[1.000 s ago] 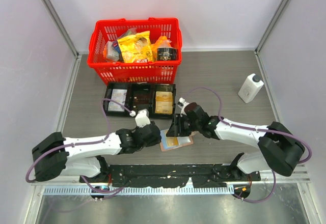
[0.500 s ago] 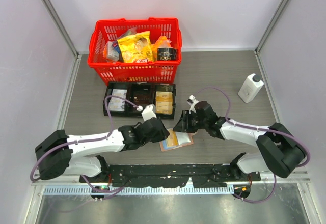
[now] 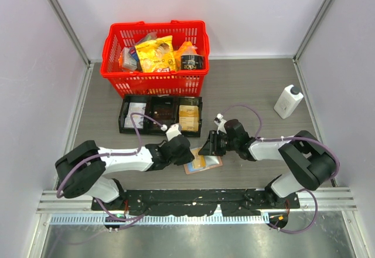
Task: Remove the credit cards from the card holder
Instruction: Remove the credit card from the card holder.
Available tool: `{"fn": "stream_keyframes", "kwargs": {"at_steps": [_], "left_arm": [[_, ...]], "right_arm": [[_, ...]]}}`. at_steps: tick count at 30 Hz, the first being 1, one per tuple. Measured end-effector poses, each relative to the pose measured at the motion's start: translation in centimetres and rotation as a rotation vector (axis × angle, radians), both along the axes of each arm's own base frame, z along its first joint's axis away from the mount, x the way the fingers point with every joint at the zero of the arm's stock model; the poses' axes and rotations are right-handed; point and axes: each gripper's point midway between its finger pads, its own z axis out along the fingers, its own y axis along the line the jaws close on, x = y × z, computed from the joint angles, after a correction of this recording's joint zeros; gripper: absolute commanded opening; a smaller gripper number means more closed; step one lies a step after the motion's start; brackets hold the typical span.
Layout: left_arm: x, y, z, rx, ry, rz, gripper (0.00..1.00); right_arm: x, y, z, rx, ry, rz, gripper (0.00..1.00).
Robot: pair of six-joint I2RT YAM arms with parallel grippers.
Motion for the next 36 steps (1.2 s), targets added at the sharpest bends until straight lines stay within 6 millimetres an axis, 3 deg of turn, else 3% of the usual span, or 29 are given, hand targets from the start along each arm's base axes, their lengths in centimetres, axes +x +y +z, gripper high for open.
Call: {"fn": "stream_keyframes", "kwargs": {"at_steps": [12,19,28,36], "left_arm": [[0.2,-0.6,-0.3,-0.059,0.014,0.027,0.24],[0.2,-0.6,-0.3,-0.069,0.028,0.037,0.24],[0.2,-0.6,-0.4,-0.07,0.03,0.036,0.23],[0.2,-0.6,-0.4,-0.071,0.031,0.037,0.23]], "right_arm": [[-0.5,-0.2,-0.3,0.085,0.012,0.009,0.21],[-0.8,-0.7,0.0,0.13,0.029,0.01,0.19],[-0.7,-1.4,0.3,0.169,0.043,-0.003,0.01],[-0.6,-1.8,0.3,0.18,0.051,-0.015,0.01]]}}
